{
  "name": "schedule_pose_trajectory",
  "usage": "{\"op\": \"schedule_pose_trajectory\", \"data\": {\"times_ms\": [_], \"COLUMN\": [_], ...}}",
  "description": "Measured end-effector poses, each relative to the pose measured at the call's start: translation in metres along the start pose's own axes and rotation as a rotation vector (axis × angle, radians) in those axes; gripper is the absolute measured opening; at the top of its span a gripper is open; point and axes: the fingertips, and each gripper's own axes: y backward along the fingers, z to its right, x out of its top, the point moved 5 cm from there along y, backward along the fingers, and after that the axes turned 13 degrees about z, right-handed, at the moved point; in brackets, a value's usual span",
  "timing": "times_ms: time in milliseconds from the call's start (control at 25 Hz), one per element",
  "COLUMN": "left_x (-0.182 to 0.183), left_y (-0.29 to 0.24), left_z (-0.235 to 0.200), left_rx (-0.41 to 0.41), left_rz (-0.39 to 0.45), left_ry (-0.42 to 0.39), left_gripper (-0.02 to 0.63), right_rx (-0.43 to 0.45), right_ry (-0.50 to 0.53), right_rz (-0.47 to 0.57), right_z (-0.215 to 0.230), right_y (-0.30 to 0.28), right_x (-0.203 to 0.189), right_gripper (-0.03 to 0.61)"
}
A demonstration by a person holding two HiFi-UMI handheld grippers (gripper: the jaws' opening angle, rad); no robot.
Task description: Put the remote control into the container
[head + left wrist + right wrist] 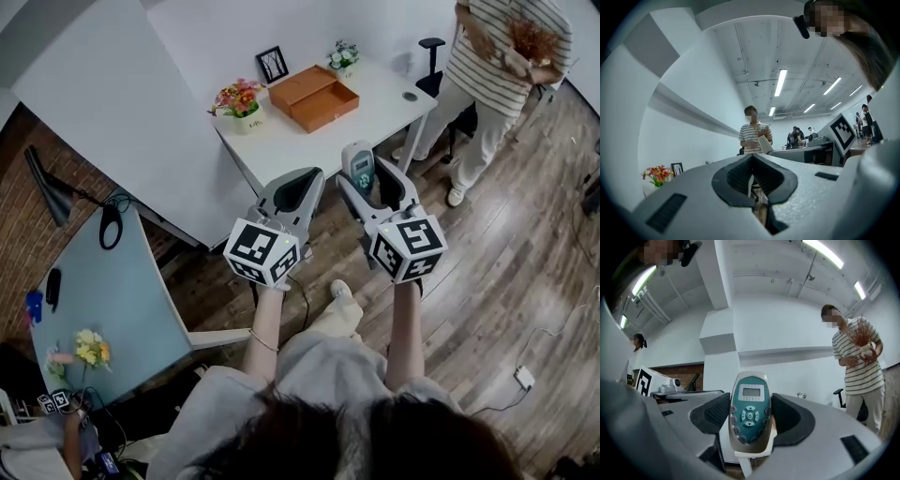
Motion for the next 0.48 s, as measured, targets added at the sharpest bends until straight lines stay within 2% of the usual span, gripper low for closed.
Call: {"op": "schedule_pose_trajectory", "data": {"times_ms": [240, 480], "left_x": [-0.028, -0.047], "left_y": [-0.049, -0.093], "left_z": [-0.013, -0.031], "left_rx": [0.0, 0.016], "left_rz": [0.027, 0.04], "left_ry": [0.048, 0.05], "left_gripper": [0.003, 0.003], "right_rx": [0.032, 0.061], "right_ry": [0.044, 0.051], "right_rz": [-0.03, -0.04], "right_z": [0.043, 0.092], "right_y": [-0.024, -0.054], "right_x": [-0.001, -0.008], "right_gripper": [0.276, 0.276]}}
